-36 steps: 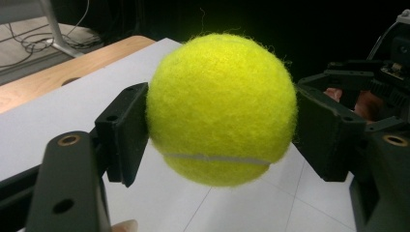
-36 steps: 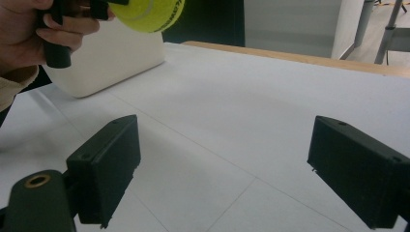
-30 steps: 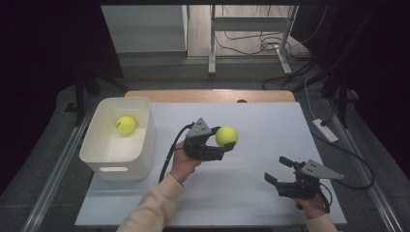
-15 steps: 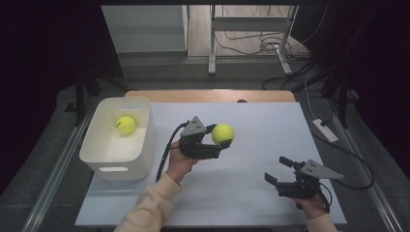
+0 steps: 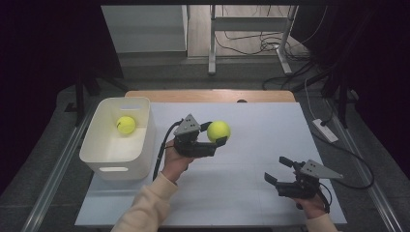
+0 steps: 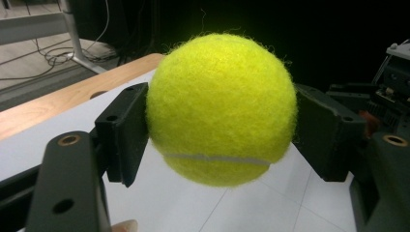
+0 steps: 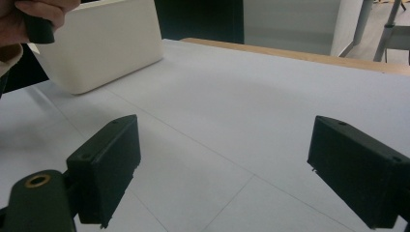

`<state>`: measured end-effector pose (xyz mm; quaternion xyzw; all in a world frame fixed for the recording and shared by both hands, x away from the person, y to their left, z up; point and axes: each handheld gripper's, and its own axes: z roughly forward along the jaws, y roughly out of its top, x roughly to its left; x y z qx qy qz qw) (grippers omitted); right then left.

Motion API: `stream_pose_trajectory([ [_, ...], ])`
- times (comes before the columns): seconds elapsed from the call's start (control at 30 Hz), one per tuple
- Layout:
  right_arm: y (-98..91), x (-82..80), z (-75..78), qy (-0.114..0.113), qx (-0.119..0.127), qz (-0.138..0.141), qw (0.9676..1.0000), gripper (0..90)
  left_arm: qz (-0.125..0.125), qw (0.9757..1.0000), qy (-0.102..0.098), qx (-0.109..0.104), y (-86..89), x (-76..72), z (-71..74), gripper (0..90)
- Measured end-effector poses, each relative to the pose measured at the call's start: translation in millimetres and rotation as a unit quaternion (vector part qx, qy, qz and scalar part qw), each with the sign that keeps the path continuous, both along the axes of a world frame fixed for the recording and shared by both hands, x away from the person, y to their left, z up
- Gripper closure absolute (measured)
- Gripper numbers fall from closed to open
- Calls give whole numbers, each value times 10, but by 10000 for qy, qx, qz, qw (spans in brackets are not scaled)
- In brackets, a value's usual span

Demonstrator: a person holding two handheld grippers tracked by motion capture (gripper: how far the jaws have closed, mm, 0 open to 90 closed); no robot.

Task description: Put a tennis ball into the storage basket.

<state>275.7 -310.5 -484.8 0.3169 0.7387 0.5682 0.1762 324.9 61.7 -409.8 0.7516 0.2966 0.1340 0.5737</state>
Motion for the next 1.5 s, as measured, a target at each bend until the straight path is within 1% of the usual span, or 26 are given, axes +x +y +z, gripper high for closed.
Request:
stream_pose_trajectory([
  [0.2,1,6,-5,-5,-4,4,10000,117,61,10000,-33,26,85,-13,40,273],
  [0.4,1,5,-4,-8,-3,2,10000,116,125,9999,-33,-16,134,-24,55,273],
  [0.7,2,6,-6,-6,-8,1,10000,117,230,9997,-69,-69,234,-36,122,273],
  [0.8,0,7,-6,-11,-5,-4,10000,117,282,9996,-97,-16,259,-33,145,274],
  [1.2,-2,7,-7,-2,-13,-8,10000,117,424,9990,-172,1,363,-49,201,273],
  [1.37,-2,7,-7,2,-29,-3,10000,117,464,9988,-167,-60,407,-51,221,273],
  [1.5,-5,7,-7,-2,-23,-10,10000,117,557,9983,-172,-95,457,-50,234,273],
])
